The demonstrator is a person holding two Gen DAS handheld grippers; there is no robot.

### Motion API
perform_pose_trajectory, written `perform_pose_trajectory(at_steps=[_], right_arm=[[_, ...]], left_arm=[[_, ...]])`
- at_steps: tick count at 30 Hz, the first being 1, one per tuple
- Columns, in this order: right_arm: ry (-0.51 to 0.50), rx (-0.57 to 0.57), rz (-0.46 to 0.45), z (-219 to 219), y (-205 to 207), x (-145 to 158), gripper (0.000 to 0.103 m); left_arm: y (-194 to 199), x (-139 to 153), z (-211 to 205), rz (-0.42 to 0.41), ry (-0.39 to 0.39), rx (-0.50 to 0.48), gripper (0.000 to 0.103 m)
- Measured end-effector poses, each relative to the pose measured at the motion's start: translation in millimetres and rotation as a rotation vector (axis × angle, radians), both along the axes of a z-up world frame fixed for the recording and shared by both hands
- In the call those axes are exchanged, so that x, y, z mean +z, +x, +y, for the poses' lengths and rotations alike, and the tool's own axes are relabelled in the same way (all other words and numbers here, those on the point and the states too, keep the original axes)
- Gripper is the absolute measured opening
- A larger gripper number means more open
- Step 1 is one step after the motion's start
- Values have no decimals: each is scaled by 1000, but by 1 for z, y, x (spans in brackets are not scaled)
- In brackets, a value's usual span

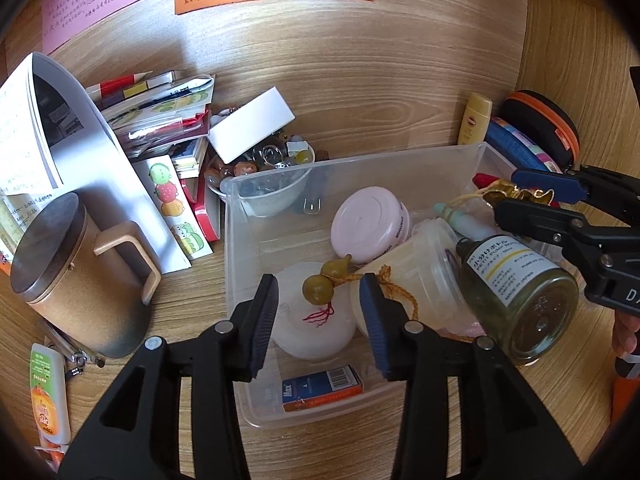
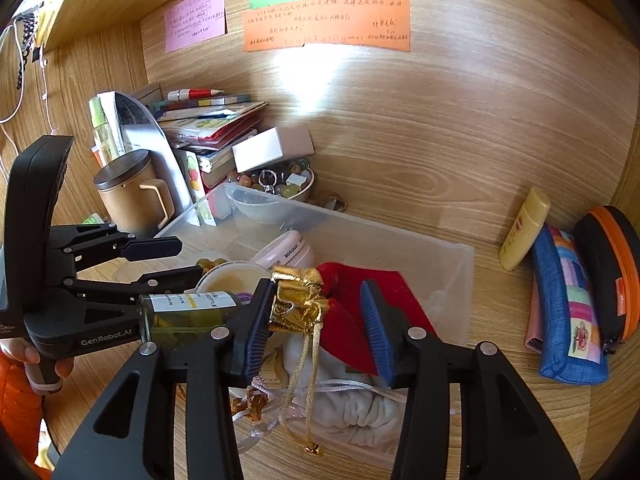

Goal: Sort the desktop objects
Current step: 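Open left gripper to drop the gourd beads while right gripper releases the red pouch into the box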

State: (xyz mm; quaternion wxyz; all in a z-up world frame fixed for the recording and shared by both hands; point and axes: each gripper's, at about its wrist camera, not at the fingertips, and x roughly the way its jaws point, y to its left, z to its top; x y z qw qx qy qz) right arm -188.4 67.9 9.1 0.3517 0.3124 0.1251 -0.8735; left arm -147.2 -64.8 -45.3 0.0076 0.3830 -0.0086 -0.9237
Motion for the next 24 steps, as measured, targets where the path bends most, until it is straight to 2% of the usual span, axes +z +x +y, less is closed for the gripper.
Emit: perform_pose_trajectory(at_steps=[2, 4, 11, 13, 15, 20, 22, 24], right_arm=[[-2, -7, 16, 2, 3, 3, 49], [-6, -10, 29, 4, 5, 7, 54], [-11, -23, 52, 11, 12, 16, 60], [-15, -27, 53, 13, 14, 17, 64], [-24, -34, 58, 17, 17, 19, 69], [-29, -49, 66, 25, 23, 22, 71], [-25, -61, 75, 27, 26, 23, 81], [-21, -73, 95, 31, 31, 24, 84]], left_arm=[[1, 2, 1, 14, -12, 12, 56], [3, 4, 1, 22, -5, 6, 57], [11, 11, 2, 48, -8, 18, 64], [14, 14, 3, 52, -8, 18, 66], [18, 17, 5, 66, -13, 21, 70], [32, 27, 7, 113, -37, 32, 81], [36, 30, 7, 129, -50, 47, 89], [41, 34, 6, 149, -57, 63, 92]])
